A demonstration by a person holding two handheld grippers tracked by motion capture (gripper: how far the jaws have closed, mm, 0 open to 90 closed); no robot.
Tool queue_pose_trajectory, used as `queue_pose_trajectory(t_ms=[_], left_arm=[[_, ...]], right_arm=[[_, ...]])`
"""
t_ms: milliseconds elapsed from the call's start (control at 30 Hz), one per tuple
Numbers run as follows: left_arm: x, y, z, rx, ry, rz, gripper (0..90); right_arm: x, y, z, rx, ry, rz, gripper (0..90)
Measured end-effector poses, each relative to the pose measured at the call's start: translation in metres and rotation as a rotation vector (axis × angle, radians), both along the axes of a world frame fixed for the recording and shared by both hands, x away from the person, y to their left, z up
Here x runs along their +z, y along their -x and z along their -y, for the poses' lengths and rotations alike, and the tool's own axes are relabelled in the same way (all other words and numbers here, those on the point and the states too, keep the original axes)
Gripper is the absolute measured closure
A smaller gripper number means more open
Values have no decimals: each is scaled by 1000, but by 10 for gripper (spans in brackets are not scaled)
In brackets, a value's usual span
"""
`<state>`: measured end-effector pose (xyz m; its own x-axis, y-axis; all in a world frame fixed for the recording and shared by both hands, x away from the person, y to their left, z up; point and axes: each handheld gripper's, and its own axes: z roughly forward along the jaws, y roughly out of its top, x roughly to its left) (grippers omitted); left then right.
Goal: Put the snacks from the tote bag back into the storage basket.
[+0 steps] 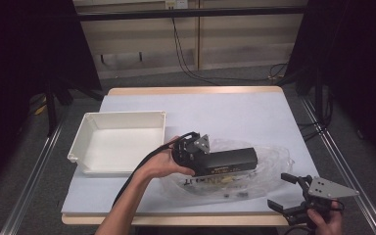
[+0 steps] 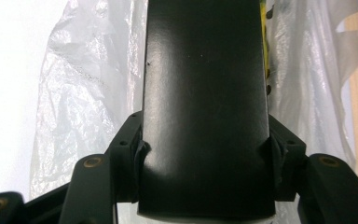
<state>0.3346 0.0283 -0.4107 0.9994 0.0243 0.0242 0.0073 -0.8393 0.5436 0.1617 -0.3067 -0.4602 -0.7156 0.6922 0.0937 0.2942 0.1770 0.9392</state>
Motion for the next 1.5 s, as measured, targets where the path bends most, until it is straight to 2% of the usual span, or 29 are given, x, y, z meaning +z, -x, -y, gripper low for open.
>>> queue_pose_trajectory(t_ms=[167, 400, 500, 600, 800, 900, 1167, 1233, 1300, 1433, 1500], left_arm=[[5, 0, -3, 2, 5, -1, 428], [16, 1, -10, 8, 15, 21, 428], [20, 2, -13, 8, 36, 11, 428], [21, 2, -14, 12, 27, 19, 428], [25, 1, -19, 26, 44, 10, 427], [31, 1, -24, 27, 61, 10, 428], [46, 3, -37, 31, 51, 29, 427], [48, 4, -41, 29, 67, 23, 427], [50, 4, -44, 16, 64, 21, 428], [53, 4, -50, 24, 76, 33, 428], [57, 4, -53, 20, 68, 29, 428]], right_arm=[[-1, -1, 1, -9, 0, 16, 10], [-2, -1, -1, -15, -3, 19, 8], [-2, -2, 0, -20, 2, 28, 6], [-3, -1, 1, -33, -3, 33, 2], [-3, -1, 3, -44, -1, 46, 1], [-3, -2, 3, -42, 6, 52, 1], [-4, -1, 4, -54, 2, 53, 1], [-4, -2, 4, -63, 3, 55, 2], [-4, -1, 5, -68, 0, 49, 2], [-4, -1, 6, -70, 1, 54, 2], [-4, -1, 5, -71, 1, 54, 2]])
